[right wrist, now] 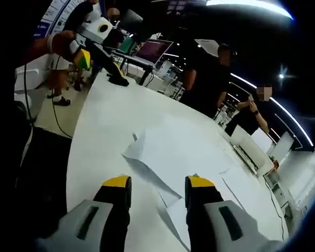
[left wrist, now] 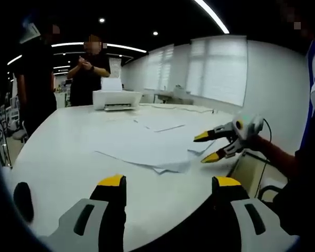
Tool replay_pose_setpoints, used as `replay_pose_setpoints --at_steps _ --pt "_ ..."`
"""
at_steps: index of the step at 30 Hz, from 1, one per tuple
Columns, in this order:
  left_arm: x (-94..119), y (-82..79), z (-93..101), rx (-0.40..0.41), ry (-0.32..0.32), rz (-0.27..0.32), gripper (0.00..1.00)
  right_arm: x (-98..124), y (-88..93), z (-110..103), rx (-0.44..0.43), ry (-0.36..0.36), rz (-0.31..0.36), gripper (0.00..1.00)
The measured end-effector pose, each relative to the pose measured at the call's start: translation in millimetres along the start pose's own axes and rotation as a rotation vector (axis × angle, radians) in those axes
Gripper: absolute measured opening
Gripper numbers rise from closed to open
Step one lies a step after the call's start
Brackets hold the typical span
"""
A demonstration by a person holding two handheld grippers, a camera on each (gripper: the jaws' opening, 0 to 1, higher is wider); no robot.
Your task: Organize the stack of printing papers by aligning and flattening the scattered papers on the table
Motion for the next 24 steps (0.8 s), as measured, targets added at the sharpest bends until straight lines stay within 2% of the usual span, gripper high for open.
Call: replay_pose_setpoints --at_steps 13,24 --pt "1.4 -0.9 -0.8 -0.005 -0.007 -0.002 0.69 -17.4 -2.4 0.8 0.014 -0.021 0.013 0.36" --pt "-2.2 1.9 -6.4 -0.001 -0.010 -0.014 0.69 -24.5 4.6 0.2 0.021 -0.035 -0.005 0.36"
Point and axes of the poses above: the point that each gripper's makers call its tool centre point, and the gripper's own axes: x roughly backward along the fingers, z roughly to its right, y roughly out of its underside, the point moved 4 cm from there along x, roughly backward along the fingers, and after that the axes turned 2 degrees about z, right-handed, at the moved point
